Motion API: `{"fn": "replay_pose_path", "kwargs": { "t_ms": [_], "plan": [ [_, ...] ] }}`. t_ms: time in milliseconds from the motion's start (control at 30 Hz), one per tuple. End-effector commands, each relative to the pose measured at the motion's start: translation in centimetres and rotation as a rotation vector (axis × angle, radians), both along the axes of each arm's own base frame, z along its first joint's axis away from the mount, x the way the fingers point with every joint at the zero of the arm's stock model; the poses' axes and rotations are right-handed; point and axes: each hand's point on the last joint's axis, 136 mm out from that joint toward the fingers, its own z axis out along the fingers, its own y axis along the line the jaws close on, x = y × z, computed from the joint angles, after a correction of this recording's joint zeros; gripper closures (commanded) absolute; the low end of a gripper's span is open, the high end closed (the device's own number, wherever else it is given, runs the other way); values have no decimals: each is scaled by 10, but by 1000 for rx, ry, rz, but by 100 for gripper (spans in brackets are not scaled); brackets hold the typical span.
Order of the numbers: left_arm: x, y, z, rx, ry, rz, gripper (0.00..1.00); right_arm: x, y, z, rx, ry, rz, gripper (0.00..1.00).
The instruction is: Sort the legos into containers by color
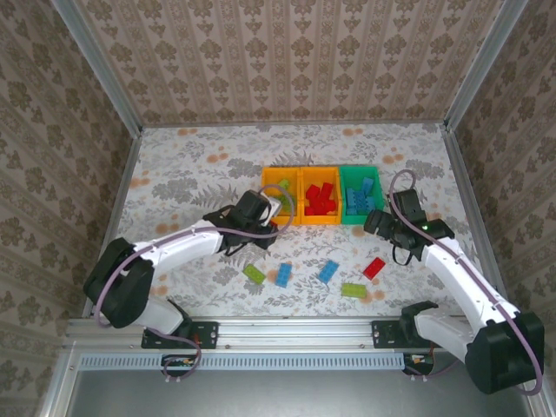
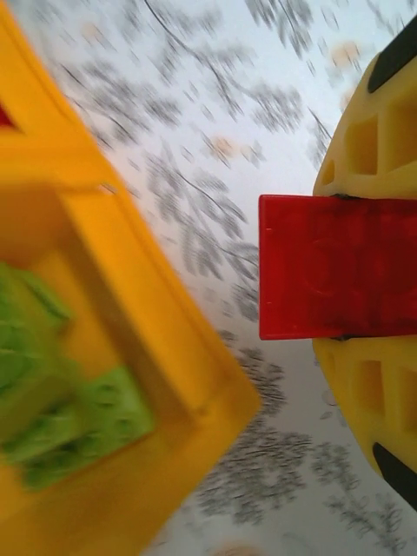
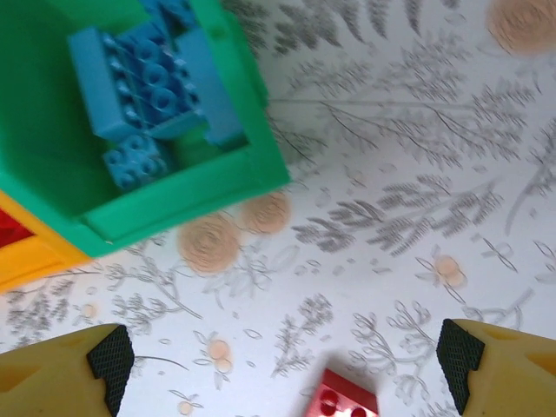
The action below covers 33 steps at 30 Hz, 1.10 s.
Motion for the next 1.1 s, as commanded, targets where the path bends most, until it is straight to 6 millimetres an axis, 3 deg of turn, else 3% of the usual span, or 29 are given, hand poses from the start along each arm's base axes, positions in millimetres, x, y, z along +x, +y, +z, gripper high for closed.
{"fn": "replay_pose_path", "kwargs": {
  "t_ms": [0,167,267,400,567,700,833,933,1067],
  "plan": [
    [8,-23,43,-88,-49,-32,84,-28,-3,-20,39,85,-50,7],
    [34,-70,77,-162,-81,-104,83,-46,10,-35,138,117,-42,9],
    [53,-101,83,-190,-73,-139,83,-57,17,-46,184,154,-45,12],
    [76,-133,69,-210,-9,-158,83,-67,24,-62,226,192,-54,14],
    [100,-147,54,-227,30,-116,78,-70,32,-73,237,219,-60,15],
    [106,-151,50,-228,48,-89,62,-68,36,-79,230,240,-56,16],
    [106,-147,56,-232,34,-54,32,-67,37,-88,211,268,-48,21],
    [102,-141,73,-250,-14,-44,8,-65,37,-94,195,287,-42,27],
    [90,-129,99,-249,-91,-48,0,-59,38,-94,168,292,-23,38]
  ]
}}
